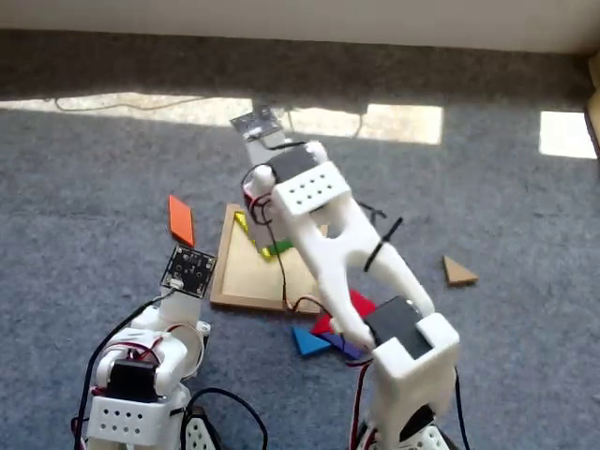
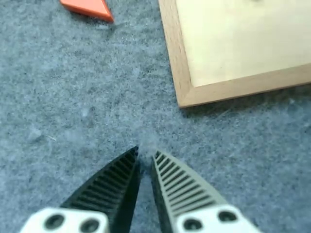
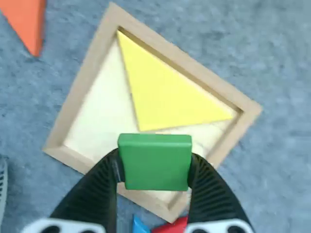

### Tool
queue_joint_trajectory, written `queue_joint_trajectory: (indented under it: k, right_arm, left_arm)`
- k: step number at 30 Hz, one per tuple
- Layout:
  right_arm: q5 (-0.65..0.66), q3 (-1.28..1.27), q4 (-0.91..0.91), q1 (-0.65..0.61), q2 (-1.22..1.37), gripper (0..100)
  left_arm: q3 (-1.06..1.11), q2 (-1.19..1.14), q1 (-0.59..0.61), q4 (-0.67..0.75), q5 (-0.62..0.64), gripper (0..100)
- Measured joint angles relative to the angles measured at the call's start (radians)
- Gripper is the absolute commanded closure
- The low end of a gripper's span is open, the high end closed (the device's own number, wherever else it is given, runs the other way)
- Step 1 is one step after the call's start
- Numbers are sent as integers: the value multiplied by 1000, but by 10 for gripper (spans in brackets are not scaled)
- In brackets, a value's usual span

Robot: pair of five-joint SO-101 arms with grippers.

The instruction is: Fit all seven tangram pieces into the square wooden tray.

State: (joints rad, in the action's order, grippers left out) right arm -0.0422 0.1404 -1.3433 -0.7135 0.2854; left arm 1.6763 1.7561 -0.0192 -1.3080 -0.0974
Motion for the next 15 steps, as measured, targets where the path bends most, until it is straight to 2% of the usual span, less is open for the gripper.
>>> queue_joint_trajectory:
  k: [6, 10, 15]
  right_arm:
    - [-49, -172, 272, -80, 0, 985]
    - [-49, -238, 374, -101, 0, 983]
    - [-49, -253, 411, -112, 0, 856]
  left_arm:
    - [0, 0, 0, 0, 0, 994]
    - [0, 0, 0, 0, 0, 994]
    - [0, 0, 0, 0, 0, 994]
